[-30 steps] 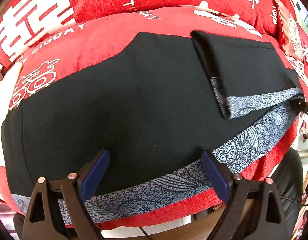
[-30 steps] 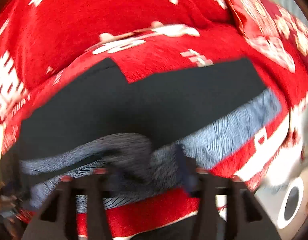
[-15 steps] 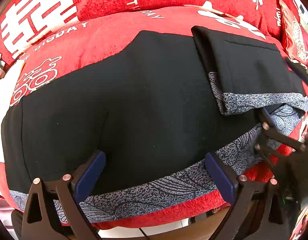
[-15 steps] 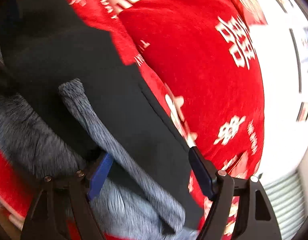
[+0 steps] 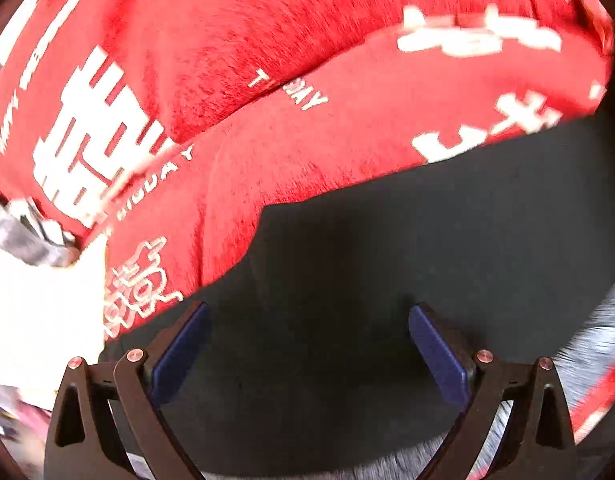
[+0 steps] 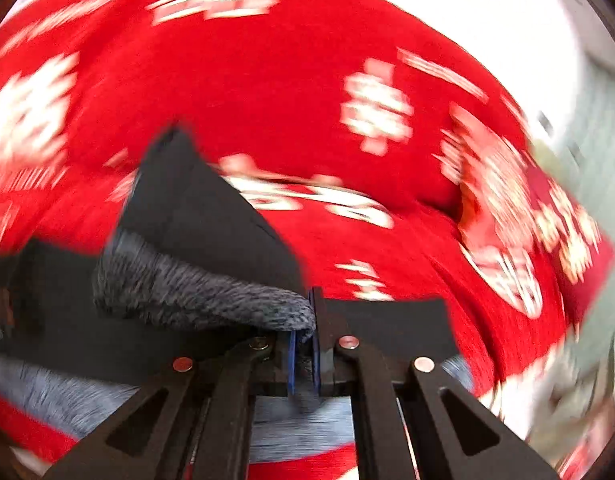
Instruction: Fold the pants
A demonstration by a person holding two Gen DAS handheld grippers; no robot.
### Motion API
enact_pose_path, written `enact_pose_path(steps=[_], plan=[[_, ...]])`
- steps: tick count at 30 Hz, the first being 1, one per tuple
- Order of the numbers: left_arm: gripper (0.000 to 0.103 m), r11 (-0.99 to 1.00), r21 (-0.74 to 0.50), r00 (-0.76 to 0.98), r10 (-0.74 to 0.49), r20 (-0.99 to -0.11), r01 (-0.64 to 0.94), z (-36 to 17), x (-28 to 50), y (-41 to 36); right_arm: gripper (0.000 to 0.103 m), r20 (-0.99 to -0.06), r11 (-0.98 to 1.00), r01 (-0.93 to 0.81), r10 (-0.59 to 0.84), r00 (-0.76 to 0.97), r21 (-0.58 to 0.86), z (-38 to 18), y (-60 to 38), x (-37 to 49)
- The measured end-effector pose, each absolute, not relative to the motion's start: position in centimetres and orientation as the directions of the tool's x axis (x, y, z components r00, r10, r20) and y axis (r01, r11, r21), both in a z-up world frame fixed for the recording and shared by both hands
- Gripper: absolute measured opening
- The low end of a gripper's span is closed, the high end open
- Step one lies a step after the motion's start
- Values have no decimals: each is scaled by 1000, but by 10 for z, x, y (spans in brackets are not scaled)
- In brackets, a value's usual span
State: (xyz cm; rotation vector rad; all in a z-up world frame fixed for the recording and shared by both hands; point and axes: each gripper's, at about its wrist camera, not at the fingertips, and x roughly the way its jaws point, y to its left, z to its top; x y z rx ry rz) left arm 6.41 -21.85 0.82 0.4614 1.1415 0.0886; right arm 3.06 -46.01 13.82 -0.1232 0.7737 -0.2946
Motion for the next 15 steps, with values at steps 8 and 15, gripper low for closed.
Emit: enact_pose_path(steps=[8,15], plan=[[103,913,396,411,325,-852,97,5,33,-144,5,-820,906,420,-203,535,50,79,-582,16],[103,945,324,328,294,-898,39,5,18,-95,21,-784,771,514,-30,620,377,52,-610,-27]])
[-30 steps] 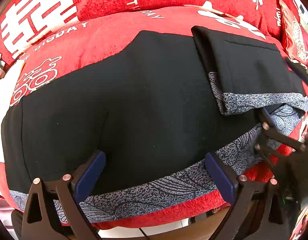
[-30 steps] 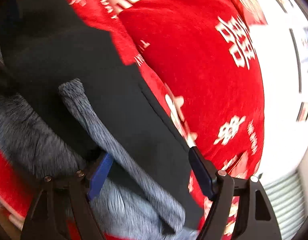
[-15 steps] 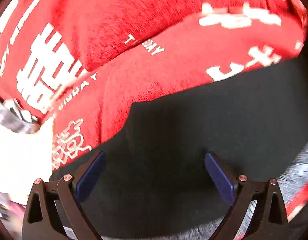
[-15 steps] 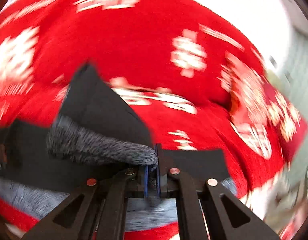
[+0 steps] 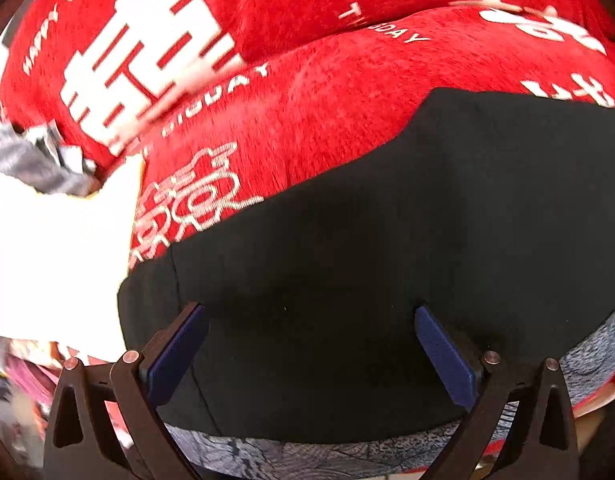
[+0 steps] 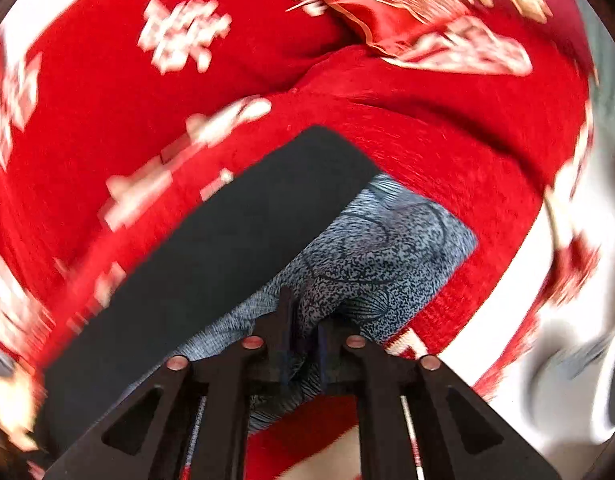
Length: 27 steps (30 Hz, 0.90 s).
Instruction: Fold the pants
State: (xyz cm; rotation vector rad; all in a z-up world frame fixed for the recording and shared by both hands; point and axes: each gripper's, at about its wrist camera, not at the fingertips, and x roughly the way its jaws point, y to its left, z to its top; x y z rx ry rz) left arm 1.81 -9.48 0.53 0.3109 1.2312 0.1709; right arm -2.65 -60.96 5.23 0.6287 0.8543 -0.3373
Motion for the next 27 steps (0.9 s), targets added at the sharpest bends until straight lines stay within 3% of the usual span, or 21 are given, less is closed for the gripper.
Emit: enact_pose_path(steps=[7,8,9,13,22,23,25,26,27], plan=[[103,949,296,408,227,-884,112,30,32,-167,26,-752,711,552,-50,658,436,61,-638,-28],[103,942,305,423,223,-878,138,32,35,-181,23,-751,726,550,-70,656,413,67,-636,-31],[103,930,332,441,235,-866,156,34,36,-195,9,-747,752,548,-113,656,367,76,-631,-31],[103,871,443,462,311,-831,210,20,46,-233,8,-749,771,594,-248,614,232,95,-619,-34],[103,878,470,418,394,-818,94,15,45,-159,8,-835,744,665,-326,443,62,48,-615,-27],[103,891,447,400,383,-833,77,16,46,-146,12,-829,747,663,-338,445,51,49,-615,-25],[103,909,413,369,369,-853,47,18,45,-125,35,-837,732,680,-356,416,26,55,-618,-27],[103,911,412,362,377,-852,22,20,44,-113,62,-834,704,710,-388,392,7,63,-621,-32],[103,910,414,364,386,-848,-1,24,40,-106,73,-818,689,725,-419,395,-3,69,-621,-35]])
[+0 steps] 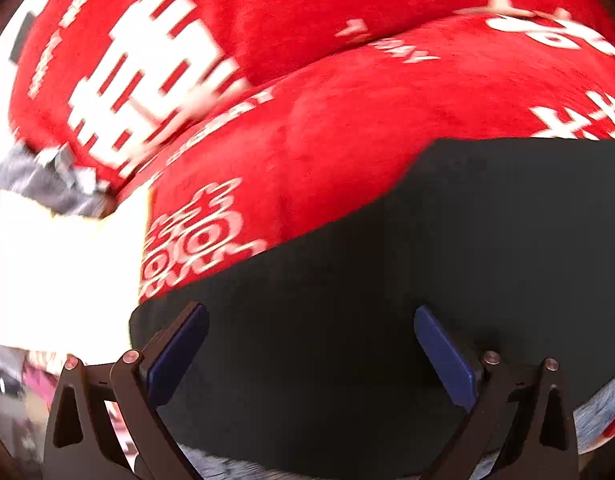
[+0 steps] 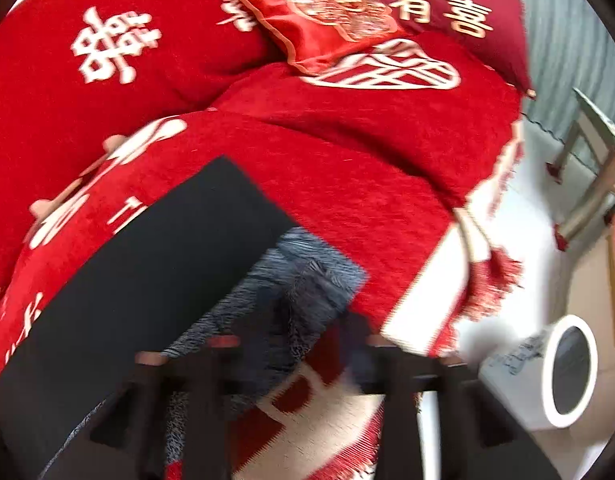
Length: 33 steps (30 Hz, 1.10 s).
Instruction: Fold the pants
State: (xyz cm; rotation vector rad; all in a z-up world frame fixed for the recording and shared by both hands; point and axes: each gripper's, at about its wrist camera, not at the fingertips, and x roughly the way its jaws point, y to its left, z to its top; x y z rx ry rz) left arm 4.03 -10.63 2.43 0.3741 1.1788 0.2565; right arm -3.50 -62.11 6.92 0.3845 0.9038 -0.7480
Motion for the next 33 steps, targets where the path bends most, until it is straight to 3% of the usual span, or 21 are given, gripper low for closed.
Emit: enact_pose_path(steps=[2,5,11,17,20,22,26,29,33], plan=[[103,920,385,367,382,-848,-67,31,33,-83,73,-747,684,729,-497,442,-24,95,-607,-46],[103,930,332,347,368,-863,-159,33,23,-64,74,-717,796,602,-459,525,-69,113,-557,-34],[103,913,383,385,406,-829,-137,26,17,-89,77,-786,979,8,-167,595,-203,86,-354,20],[103,835,541,408,530,-743,-101,12,33,-95,77,-848,937,-254,-74,525,-239,40,-227,44],[103,774,619,365,618,-696,-131,7,37,-68,82,-828,947,-180,-129,546,-266,37,-243,57],[103,785,598,330,615,-716,-164,6,33,-40,83,-828,958,-74,-199,523,-277,38,-278,68],[103,825,529,337,564,-753,-199,9,21,-6,102,-836,954,137,-300,459,-267,35,-374,80],[103,829,521,343,559,-755,-205,11,10,0,102,-862,950,215,-298,411,-226,40,-415,74],[103,851,488,323,525,-788,-193,11,-12,-5,102,-832,923,215,-382,402,-319,58,-406,47]])
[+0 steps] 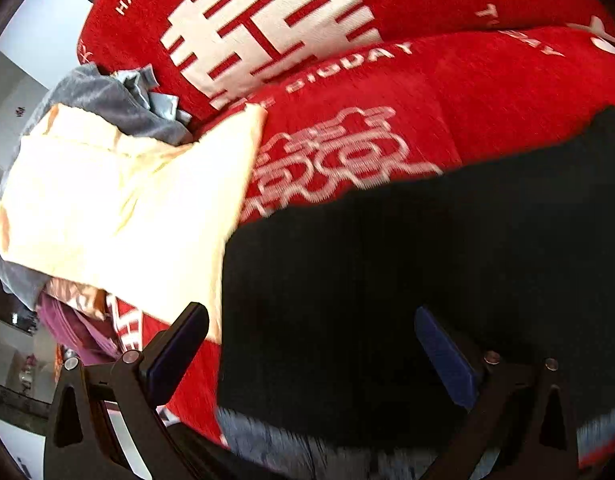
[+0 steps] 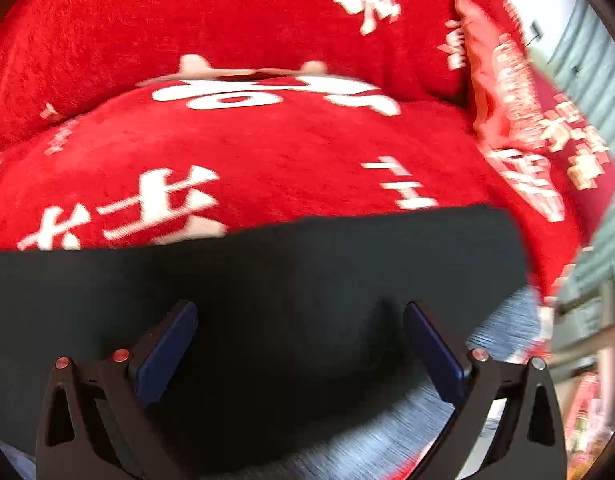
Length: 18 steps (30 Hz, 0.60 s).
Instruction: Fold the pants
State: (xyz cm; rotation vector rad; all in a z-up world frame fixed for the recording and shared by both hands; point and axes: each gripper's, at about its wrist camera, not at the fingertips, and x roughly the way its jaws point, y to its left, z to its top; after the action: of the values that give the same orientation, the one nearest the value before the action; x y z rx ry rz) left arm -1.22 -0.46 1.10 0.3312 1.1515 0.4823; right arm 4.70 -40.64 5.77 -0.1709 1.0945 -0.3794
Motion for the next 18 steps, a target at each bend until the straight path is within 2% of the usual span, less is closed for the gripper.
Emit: enact_pose_path(steps=[5,8,10,13,15,18], plan=[[103,885,449,375,460,-805,-124,13,-40,-43,102,-830,975,-15,-182,527,-223,78,-320,4],[103,866,494,414,478,-775,-76,11,-42,-64,102,-824,953,-177,-108,556,-244,69,-258,-4],[103,856,512,411,494,-767,-73,10,-41,-59,102,-833,934,-225,-116,541,-277,55,-239,3],[103,827,544,365,554,-748,-142,11,-39,-29,102,-825,925,-181,-194,531,-333,40,-263,23],[103,823,534,321,568,-758,-194,11,-40,-1,102,-828,945,-102,-217,517,-312,38,-303,32],[103,863,438,295,499,-815,-250,14,-43,29,102,-822,940,79,-328,466,-331,38,-388,47]])
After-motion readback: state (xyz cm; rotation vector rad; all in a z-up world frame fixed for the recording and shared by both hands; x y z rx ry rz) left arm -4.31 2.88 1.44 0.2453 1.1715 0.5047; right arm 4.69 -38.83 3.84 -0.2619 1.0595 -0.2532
